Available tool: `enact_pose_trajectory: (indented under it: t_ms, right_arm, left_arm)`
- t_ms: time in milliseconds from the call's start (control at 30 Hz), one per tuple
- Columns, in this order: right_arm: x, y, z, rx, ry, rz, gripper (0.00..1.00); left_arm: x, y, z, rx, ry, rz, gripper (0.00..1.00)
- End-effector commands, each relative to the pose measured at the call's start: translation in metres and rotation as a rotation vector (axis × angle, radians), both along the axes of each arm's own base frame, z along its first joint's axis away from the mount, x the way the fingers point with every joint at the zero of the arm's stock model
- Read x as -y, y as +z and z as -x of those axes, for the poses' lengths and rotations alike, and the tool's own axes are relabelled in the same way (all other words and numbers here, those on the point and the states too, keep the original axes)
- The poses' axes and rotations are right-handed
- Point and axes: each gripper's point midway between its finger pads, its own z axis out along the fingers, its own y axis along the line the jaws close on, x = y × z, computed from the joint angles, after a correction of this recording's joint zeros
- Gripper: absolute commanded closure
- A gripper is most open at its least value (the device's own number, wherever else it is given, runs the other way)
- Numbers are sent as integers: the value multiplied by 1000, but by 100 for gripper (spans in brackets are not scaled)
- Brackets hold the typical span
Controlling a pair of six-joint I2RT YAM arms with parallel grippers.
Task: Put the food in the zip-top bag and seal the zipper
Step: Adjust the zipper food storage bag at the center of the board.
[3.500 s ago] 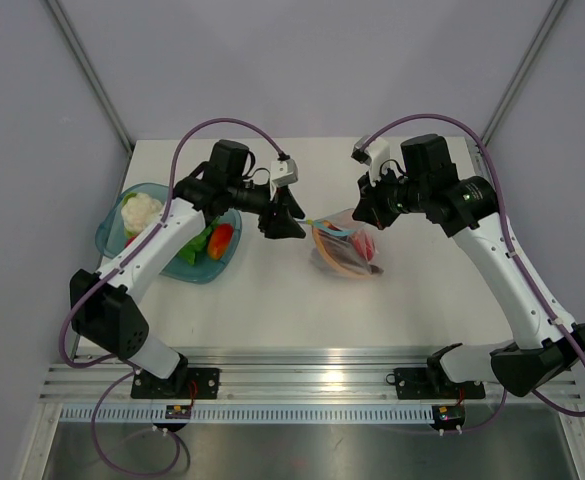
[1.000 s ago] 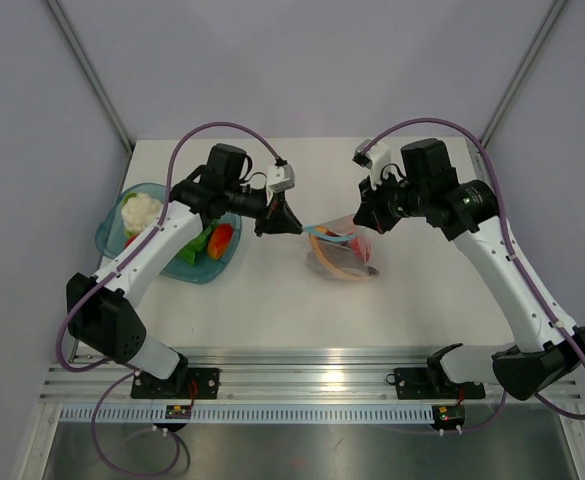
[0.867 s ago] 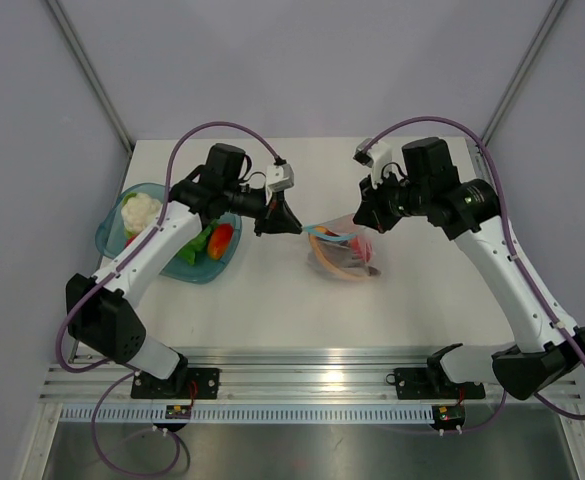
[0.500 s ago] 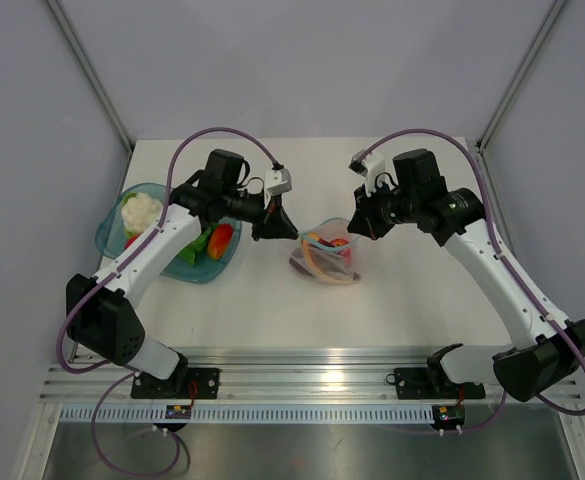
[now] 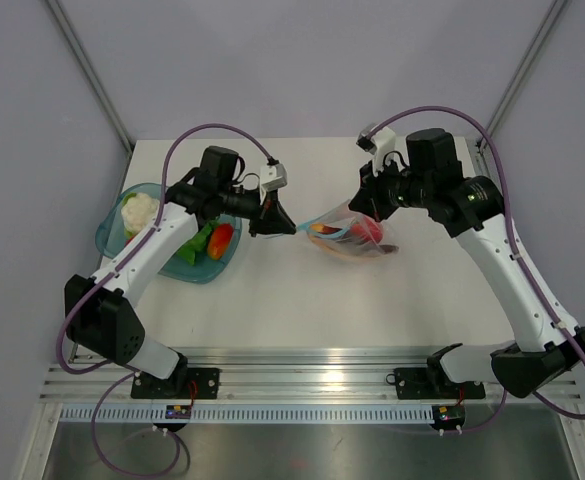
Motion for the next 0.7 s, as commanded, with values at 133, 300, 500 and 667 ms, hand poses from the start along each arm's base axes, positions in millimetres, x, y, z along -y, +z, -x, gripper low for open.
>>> enact_pose_trajectory:
  t_ms: [133, 300, 500, 667]
  right_arm:
    - [-8, -2, -3, -1, 28, -27, 100]
    - [-14, -17, -5, -55, 51, -29, 100]
    - [-16, 38, -9, 80, 66, -79, 100]
    - [-16, -31, -11, -70, 49, -16, 100]
  left_arm:
    - [4, 34, -6, 60, -6, 78, 100]
    - [8, 30, -12, 11, 16, 56, 55]
    - [-1, 38, -16, 75, 68, 31, 43]
    - [-14, 56, -21, 133, 134, 39, 42]
